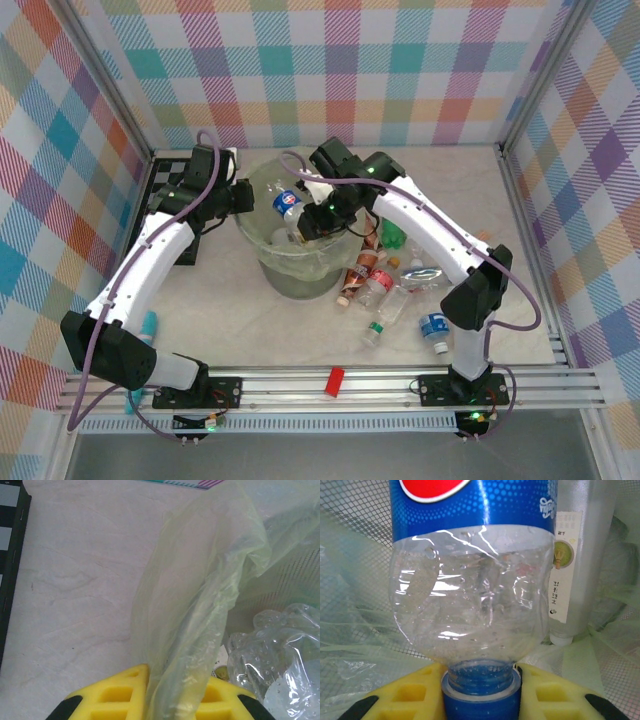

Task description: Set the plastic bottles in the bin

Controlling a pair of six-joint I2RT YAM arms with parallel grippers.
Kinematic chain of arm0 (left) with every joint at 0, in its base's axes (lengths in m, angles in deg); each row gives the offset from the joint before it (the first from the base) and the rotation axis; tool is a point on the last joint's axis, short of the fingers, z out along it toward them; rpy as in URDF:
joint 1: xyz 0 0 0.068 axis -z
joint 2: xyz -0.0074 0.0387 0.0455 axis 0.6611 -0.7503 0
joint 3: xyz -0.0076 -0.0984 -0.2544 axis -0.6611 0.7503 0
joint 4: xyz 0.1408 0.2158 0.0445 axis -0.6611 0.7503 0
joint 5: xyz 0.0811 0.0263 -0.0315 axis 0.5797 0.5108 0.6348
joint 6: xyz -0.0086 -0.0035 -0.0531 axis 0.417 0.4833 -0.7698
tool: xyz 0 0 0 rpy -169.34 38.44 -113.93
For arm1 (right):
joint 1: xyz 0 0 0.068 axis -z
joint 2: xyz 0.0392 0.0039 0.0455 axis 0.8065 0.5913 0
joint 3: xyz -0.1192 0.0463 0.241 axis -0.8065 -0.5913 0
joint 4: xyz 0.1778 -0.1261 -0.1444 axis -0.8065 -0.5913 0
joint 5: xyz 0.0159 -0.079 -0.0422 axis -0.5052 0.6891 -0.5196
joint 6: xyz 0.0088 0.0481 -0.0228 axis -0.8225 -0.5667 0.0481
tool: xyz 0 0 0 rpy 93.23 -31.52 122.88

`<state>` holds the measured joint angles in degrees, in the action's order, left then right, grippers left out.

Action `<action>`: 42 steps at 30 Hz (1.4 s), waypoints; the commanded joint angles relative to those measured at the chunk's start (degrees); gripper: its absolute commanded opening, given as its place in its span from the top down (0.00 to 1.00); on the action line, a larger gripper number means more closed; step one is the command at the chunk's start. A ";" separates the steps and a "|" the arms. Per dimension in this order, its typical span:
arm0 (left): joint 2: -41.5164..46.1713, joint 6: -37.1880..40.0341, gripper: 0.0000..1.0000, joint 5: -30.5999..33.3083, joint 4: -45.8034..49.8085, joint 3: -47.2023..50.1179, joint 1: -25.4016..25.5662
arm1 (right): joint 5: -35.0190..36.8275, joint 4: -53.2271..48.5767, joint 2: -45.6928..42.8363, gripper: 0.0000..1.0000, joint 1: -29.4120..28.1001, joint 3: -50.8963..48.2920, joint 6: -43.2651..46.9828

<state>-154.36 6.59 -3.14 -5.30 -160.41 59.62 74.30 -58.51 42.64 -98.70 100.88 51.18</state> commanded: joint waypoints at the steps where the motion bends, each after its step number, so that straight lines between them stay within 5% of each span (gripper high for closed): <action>1: -0.14 0.51 1.00 -0.13 -2.63 -1.72 0.13 | -4.01 1.98 4.68 0.63 -0.49 -1.23 -0.57; 7: -0.84 1.06 1.00 -0.34 -2.23 -2.49 0.14 | -3.36 1.02 3.93 0.35 -0.49 1.54 -0.16; 21: -1.88 2.51 1.00 -0.54 -1.07 -3.61 0.09 | 0.65 6.40 -4.75 0.09 0.21 8.20 2.29; 26: -1.94 3.26 1.00 -0.63 1.26 -4.93 -1.04 | -0.35 10.90 -10.91 0.08 2.11 4.37 4.18; 32: -1.91 3.44 1.00 -5.17 2.11 -5.27 -5.72 | 7.12 16.82 -18.09 0.04 5.91 -3.99 4.40; 42: -4.97 6.34 1.00 -9.82 8.40 -9.76 -12.79 | 21.96 4.27 -22.58 0.00 21.01 -12.53 -3.55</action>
<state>-159.15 10.74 -12.08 0.82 -167.19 48.48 89.56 -47.84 22.58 -80.58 90.76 50.85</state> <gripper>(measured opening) 0.148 0.998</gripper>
